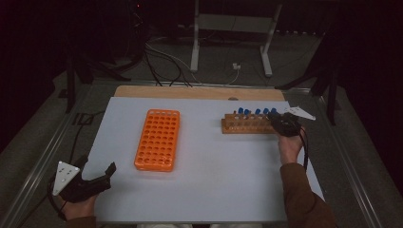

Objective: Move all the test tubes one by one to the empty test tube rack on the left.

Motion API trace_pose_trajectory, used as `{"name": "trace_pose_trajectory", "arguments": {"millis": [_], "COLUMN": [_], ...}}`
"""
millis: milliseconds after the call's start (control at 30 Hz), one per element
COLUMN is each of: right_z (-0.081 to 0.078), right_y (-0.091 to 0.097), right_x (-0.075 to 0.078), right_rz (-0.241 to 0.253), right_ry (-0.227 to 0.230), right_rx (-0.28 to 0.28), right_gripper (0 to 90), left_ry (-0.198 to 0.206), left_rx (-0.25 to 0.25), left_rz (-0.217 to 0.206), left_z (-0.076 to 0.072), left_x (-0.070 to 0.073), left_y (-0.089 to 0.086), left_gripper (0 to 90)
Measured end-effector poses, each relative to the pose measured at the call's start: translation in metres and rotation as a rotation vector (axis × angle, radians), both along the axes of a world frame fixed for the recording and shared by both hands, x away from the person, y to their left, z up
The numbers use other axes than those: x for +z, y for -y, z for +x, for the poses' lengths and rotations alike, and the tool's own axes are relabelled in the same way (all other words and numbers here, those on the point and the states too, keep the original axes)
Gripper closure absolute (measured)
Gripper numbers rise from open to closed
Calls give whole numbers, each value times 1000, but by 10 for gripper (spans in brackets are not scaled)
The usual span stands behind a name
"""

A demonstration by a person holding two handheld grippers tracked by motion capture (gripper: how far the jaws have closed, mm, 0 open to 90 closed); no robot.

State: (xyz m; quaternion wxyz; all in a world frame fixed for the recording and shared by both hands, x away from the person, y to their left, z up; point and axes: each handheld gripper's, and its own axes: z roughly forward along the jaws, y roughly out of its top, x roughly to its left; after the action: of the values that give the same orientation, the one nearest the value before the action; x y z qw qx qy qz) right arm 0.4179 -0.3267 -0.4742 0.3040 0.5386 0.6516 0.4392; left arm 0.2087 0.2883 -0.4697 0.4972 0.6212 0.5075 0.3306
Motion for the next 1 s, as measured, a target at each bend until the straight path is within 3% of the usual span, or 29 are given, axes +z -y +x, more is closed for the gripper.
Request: {"name": "trace_pose_trajectory", "arguments": {"millis": [167,400,1000], "right_z": [0,-1,-7], "right_y": [-5,-4,2], "right_x": [0,1,23], "right_rz": [-26,-12,-12], "right_ry": [4,3,59], "right_rx": [8,1,4], "right_gripper": [765,767,768], "left_ry": [-1,-4,-10], "left_rx": [-1,-1,-5], "left_rz": [2,2,8], "left_z": [0,0,1], "left_x": [0,0,-1], "left_y": [0,0,2], "left_gripper": [6,6,6]}}
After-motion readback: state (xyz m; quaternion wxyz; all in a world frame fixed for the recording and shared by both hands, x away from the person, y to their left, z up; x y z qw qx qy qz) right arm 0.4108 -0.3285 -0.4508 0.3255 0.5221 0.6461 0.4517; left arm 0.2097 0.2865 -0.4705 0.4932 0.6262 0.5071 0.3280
